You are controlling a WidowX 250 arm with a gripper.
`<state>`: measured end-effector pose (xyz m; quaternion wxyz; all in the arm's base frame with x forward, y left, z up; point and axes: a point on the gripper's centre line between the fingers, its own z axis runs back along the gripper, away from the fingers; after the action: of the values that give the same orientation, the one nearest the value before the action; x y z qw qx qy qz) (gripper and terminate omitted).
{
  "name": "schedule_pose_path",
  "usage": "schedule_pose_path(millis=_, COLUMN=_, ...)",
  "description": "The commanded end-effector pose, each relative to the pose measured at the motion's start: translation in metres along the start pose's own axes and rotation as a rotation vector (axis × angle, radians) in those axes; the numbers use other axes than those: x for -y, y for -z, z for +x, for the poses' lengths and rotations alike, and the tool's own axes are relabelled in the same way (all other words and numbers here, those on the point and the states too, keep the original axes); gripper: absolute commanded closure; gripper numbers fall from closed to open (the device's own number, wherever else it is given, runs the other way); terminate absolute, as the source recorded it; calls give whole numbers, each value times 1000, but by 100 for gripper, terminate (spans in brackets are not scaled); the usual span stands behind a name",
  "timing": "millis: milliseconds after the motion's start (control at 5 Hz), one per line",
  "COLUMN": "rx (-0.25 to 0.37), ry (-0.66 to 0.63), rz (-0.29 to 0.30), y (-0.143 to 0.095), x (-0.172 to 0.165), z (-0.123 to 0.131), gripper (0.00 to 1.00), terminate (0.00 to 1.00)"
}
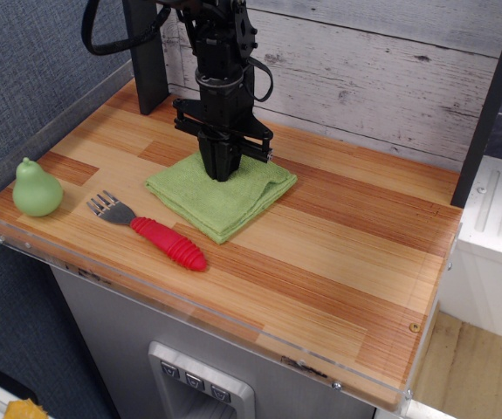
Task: Move the green cloth to the right front of the counter.
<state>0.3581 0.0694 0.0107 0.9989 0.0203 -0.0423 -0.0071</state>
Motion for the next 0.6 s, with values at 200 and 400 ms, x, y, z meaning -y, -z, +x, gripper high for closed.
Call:
schedule_pose_path(millis=200, rx=50, ry=-180, rz=3, y=-9, x=75, z=11, gripper=100, terminate=0)
schedule_pose_path(millis=400, rx=40, ry=-209, rz=-7, y=-12, x=91, z=9, gripper=100, terminate=0)
